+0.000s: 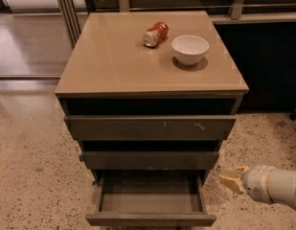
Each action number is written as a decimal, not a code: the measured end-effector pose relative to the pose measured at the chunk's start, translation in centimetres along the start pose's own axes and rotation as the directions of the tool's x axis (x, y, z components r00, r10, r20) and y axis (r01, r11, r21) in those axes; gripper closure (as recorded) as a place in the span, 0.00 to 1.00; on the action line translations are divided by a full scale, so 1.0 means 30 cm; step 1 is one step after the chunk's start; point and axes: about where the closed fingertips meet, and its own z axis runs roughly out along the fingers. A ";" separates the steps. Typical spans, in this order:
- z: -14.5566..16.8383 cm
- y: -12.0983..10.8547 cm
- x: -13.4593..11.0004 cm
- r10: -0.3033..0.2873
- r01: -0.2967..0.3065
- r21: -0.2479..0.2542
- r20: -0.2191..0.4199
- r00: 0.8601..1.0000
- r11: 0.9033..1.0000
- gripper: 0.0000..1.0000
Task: Close bottom drawer
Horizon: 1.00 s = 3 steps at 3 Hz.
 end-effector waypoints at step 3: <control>0.256 -0.007 0.352 0.274 -0.275 -0.124 -0.031 0.961 0.953 1.00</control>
Offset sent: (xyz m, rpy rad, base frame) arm -0.0259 -0.0064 -0.1518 0.2448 0.2248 -0.1357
